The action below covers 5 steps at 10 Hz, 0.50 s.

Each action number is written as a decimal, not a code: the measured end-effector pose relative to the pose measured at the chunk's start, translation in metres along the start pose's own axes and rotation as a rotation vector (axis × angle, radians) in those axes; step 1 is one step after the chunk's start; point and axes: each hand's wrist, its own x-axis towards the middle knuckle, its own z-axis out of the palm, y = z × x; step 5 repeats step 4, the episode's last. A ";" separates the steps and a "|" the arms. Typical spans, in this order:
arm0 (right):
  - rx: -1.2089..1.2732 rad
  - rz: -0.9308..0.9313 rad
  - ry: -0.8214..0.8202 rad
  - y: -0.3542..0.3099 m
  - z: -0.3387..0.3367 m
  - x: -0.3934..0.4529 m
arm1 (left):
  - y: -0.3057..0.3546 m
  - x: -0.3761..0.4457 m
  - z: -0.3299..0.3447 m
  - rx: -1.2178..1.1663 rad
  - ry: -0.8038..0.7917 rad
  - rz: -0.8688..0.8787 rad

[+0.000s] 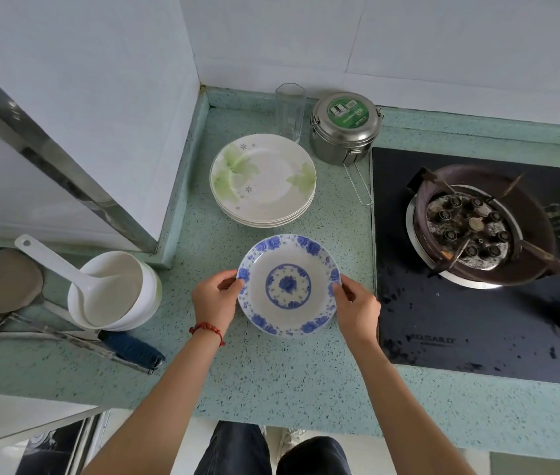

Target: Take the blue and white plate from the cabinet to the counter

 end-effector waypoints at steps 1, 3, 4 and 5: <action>-0.043 -0.032 -0.017 -0.002 -0.002 -0.003 | 0.001 -0.003 0.000 0.053 0.001 0.086; -0.314 -0.085 -0.033 -0.002 -0.015 -0.027 | -0.006 -0.013 -0.018 0.302 -0.057 0.363; -0.465 -0.165 -0.022 0.001 -0.023 -0.044 | -0.012 -0.025 -0.029 0.523 -0.143 0.525; -0.465 -0.165 -0.022 0.001 -0.023 -0.044 | -0.012 -0.025 -0.029 0.523 -0.143 0.525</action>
